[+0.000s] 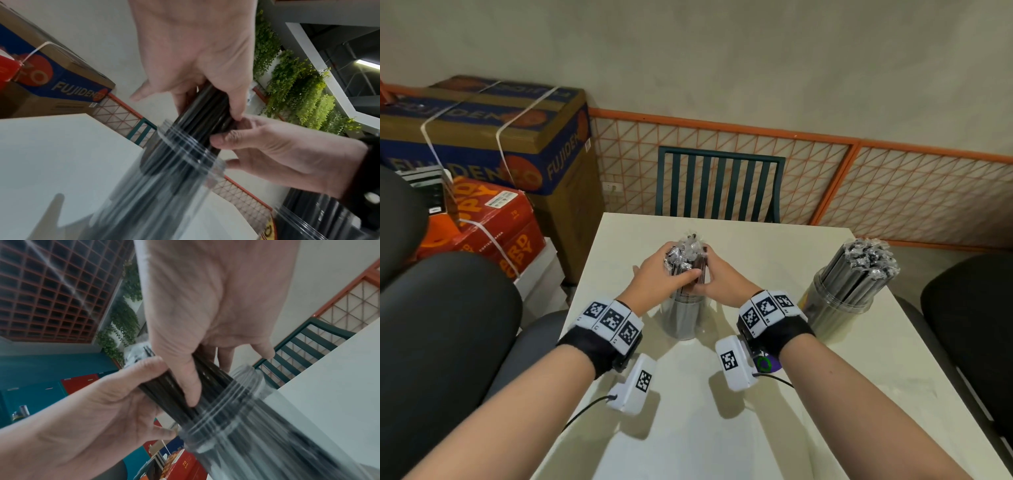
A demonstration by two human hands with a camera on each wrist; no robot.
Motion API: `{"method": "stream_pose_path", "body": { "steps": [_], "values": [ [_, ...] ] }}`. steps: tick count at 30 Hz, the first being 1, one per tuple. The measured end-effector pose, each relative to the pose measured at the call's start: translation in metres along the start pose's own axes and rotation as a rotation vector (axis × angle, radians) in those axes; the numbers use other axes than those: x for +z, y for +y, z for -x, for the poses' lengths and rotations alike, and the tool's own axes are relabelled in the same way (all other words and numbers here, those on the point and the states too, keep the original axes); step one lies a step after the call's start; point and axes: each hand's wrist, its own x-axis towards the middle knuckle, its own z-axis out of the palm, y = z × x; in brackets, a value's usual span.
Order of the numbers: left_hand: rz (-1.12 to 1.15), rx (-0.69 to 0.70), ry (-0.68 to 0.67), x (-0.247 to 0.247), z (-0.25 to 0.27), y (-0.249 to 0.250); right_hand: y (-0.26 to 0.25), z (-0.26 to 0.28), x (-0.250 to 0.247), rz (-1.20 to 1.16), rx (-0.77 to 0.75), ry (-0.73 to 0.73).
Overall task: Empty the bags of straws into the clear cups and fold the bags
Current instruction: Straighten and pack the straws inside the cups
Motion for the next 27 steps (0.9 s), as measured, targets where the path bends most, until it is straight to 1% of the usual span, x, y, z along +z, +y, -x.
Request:
{"method": "stream_pose_path", "body": {
  "steps": [2, 5, 8, 10, 11, 12, 16, 17, 19, 21, 23, 25, 27],
  "values": [
    [0.007, 0.015, -0.115, -0.013, -0.002, 0.005, -0.003, -0.002, -0.008, 0.004, 0.017, 0.04],
    [-0.015, 0.014, -0.316, -0.037, -0.01, 0.018, -0.007, -0.005, -0.022, 0.01, 0.0, 0.087],
    [-0.06, -0.03, -0.492, -0.052, -0.019, 0.023, -0.009, -0.006, -0.03, 0.111, -0.022, 0.009],
    [-0.14, -0.043, -0.57, -0.052, -0.022, 0.018, -0.005, -0.005, -0.029, 0.238, -0.015, -0.058],
    [-0.185, -0.044, -0.587, -0.05, -0.023, 0.016, -0.003, -0.004, -0.027, 0.276, 0.0, -0.087],
    [-0.22, -0.043, -0.583, -0.048, -0.023, 0.011, 0.001, -0.004, -0.025, 0.291, 0.015, -0.108],
    [-0.335, -0.067, -0.492, -0.041, -0.019, 0.002, 0.006, -0.001, -0.023, 0.261, 0.044, -0.149],
    [-0.316, -0.071, -0.482, -0.04, -0.016, 0.002, 0.007, 0.0, -0.023, 0.239, 0.039, -0.15],
    [-0.196, -0.08, -0.433, -0.036, -0.009, 0.0, 0.009, 0.002, -0.022, 0.188, 0.018, -0.133],
    [-0.035, -0.098, -0.312, -0.025, 0.0, 0.0, 0.012, 0.002, -0.019, 0.149, 0.009, -0.083],
    [0.096, -0.106, -0.142, -0.008, 0.011, -0.003, 0.014, 0.002, -0.013, 0.122, -0.019, 0.003],
    [0.148, -0.087, 0.005, 0.01, 0.017, -0.003, 0.014, 0.001, -0.004, 0.093, -0.047, 0.085],
    [0.183, -0.056, 0.098, 0.021, 0.019, -0.003, 0.013, 0.0, 0.003, 0.047, -0.06, 0.126]
  ]
}}
